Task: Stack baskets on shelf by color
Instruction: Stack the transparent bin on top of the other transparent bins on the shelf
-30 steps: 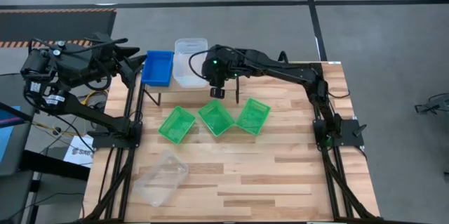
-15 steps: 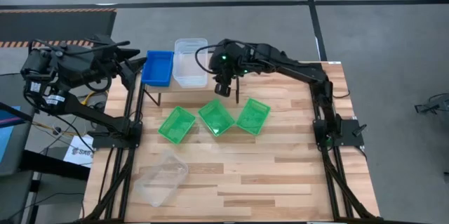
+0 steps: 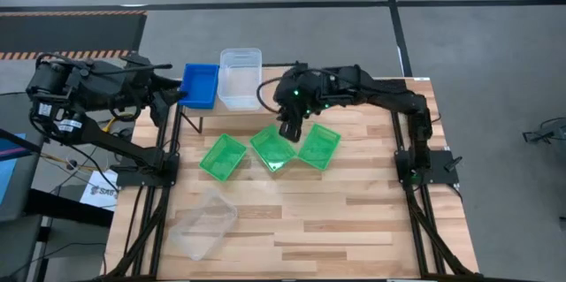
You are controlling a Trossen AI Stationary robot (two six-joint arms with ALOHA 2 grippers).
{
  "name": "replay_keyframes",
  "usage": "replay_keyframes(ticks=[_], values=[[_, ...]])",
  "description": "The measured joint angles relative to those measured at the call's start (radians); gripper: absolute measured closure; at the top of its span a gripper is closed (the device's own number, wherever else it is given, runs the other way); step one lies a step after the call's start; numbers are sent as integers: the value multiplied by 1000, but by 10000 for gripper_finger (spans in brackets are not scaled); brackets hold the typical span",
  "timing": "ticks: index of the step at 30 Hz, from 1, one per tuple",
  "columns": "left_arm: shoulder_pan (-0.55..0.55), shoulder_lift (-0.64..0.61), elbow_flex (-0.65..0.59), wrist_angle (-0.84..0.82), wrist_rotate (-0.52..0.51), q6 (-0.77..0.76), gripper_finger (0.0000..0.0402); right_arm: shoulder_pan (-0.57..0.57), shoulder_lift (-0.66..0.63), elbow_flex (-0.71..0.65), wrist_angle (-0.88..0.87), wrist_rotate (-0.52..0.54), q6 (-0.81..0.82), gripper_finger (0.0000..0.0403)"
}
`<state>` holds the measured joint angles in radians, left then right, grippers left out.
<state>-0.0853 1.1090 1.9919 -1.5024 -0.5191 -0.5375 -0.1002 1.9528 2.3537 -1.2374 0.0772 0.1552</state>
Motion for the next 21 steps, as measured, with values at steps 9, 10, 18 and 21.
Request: replay_keyframes(ticks=[9, 10, 18, 21], values=[[-37, 9, -79, -27, 122, -53, 226, 147, -2, -14, -68, 1, 158, 257], [-48, 10, -99, -25, 132, -69, 226, 164, -2, -21, -68, 1, 169, 257], [-198, 11, -330, 95, 200, -244, 226, 300, -1, -22, -128, 64, 229, 259], [-285, 10, -424, 117, 201, -339, 226, 352, -1, -22, -171, 79, 251, 260]])
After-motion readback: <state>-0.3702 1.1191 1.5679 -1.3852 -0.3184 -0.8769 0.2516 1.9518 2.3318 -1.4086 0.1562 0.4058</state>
